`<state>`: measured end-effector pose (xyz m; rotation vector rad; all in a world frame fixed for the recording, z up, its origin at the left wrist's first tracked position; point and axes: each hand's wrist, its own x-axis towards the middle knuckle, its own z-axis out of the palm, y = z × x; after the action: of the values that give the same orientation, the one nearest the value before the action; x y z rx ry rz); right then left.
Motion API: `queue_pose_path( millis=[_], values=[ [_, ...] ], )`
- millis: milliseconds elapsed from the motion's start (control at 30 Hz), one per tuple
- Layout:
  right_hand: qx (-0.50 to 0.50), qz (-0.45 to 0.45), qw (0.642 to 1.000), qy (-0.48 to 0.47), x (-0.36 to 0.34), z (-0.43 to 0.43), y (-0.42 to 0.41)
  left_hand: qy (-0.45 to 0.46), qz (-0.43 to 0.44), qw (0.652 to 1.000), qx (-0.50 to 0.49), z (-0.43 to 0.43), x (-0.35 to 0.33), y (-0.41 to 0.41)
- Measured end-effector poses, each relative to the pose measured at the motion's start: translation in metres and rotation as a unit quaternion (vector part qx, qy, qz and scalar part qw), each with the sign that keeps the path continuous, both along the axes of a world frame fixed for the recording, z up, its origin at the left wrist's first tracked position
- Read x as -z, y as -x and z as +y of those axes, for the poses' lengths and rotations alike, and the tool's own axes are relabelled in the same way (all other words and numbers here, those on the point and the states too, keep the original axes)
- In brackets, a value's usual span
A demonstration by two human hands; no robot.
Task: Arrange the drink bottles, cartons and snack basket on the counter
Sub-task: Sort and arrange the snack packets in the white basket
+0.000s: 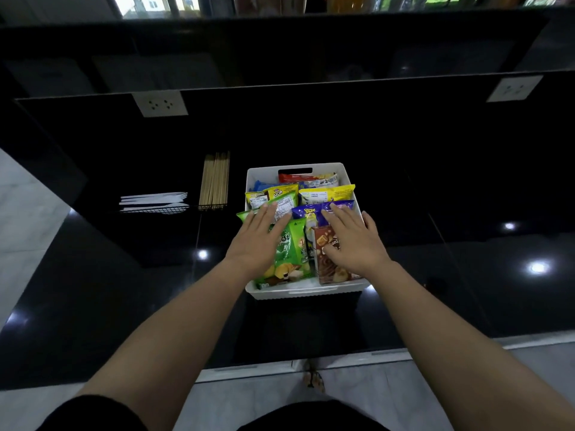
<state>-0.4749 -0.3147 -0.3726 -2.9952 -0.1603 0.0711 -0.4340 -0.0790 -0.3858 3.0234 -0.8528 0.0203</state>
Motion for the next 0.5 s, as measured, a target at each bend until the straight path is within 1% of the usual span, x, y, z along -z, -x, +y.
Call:
queue_pose_path(
  millis=[167,233,300,333,400,467,500],
  values=[
    [-0.003,-0.068,0.997,-0.022,0.0,-0.002,0.019,0.006,-0.025,1.0,0.013,0.005,0.0,0.011],
    [0.014,-0.098,0.993,-0.062,0.001,-0.001,0.026,0.016,-0.022,1.0,0.005,0.005,-0.003,0.016],
    [0.054,-0.122,0.982,-0.136,0.002,-0.002,0.031,0.044,-0.018,0.999,-0.019,0.006,-0.005,0.024],
    [0.084,-0.137,0.971,-0.178,0.002,-0.003,0.034,0.071,-0.02,0.996,-0.04,0.007,-0.006,0.029],
    [0.16,-0.163,0.937,-0.263,0.005,-0.007,0.038,0.146,-0.039,0.983,-0.105,0.01,-0.007,0.038],
    [0.239,-0.14,0.897,-0.345,0.008,-0.013,0.04,0.242,-0.04,0.95,-0.194,0.013,-0.008,0.046],
    [0.27,-0.115,0.876,-0.383,0.011,-0.016,0.04,0.303,-0.019,0.921,-0.243,0.013,-0.007,0.049]
  ],
)
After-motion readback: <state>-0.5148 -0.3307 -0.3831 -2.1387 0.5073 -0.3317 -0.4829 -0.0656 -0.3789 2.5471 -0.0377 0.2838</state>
